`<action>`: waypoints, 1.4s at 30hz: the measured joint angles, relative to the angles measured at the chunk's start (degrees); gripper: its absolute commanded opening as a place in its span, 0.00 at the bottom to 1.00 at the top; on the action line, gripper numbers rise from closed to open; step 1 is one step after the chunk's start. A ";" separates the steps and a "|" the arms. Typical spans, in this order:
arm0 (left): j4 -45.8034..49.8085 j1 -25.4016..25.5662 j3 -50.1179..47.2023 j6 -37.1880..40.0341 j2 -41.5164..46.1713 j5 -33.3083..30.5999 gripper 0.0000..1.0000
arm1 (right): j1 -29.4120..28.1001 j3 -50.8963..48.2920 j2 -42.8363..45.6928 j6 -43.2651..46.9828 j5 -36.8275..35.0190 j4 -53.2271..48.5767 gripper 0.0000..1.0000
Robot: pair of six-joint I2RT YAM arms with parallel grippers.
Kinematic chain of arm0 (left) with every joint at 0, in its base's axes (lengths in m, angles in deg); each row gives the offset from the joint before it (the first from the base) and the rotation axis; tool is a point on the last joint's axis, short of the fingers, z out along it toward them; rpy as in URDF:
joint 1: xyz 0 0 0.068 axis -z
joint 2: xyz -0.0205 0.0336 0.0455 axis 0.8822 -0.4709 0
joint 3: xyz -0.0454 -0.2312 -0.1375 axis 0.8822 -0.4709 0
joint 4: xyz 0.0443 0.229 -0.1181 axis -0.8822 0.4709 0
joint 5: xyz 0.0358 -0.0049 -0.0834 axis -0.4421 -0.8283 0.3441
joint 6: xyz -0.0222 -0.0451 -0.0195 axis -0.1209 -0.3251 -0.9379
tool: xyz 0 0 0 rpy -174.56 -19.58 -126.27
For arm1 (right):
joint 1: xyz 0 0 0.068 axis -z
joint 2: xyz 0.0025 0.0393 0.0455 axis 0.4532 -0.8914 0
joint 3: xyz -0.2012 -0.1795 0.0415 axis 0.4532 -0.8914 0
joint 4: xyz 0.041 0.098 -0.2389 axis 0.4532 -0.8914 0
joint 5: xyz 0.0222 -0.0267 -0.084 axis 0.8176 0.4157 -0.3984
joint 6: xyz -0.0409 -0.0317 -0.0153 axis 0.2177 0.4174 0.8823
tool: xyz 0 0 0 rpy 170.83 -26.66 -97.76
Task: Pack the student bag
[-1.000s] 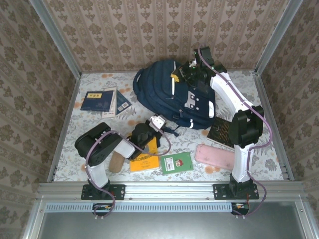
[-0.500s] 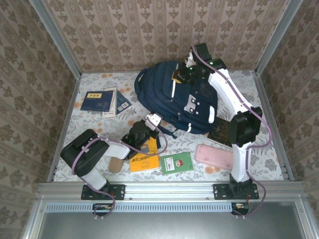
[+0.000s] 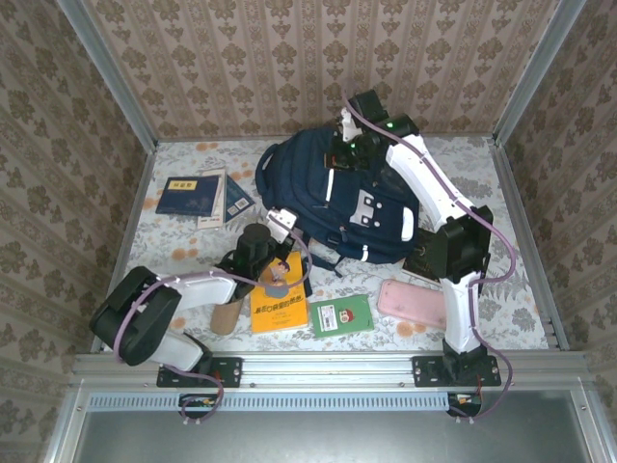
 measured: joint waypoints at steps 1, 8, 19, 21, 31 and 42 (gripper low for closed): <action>1.33 -0.61 0.44 -0.20 0.52 0.02 0.00 | -0.26 0.11 0.00 0.90 -0.48 -0.22 0.00; 10.93 -6.23 4.98 -2.91 2.56 1.86 0.00 | -3.21 2.86 -2.05 6.21 -4.61 -2.12 0.00; 23.30 -10.49 11.23 -7.61 2.64 8.39 0.00 | -5.97 3.56 -3.87 10.71 -8.55 -4.20 0.59; 23.93 -10.62 11.32 -8.98 2.86 9.05 0.00 | -5.97 3.87 -3.82 10.12 -10.08 -4.66 0.62; 28.17 -11.41 14.08 -14.93 2.99 12.37 0.00 | -5.81 -24.90 20.44 -1.27 -20.33 4.37 0.39; 33.11 -11.47 17.09 -22.51 4.79 17.55 0.00 | -8.76 -66.38 40.19 -18.14 -4.02 22.69 0.26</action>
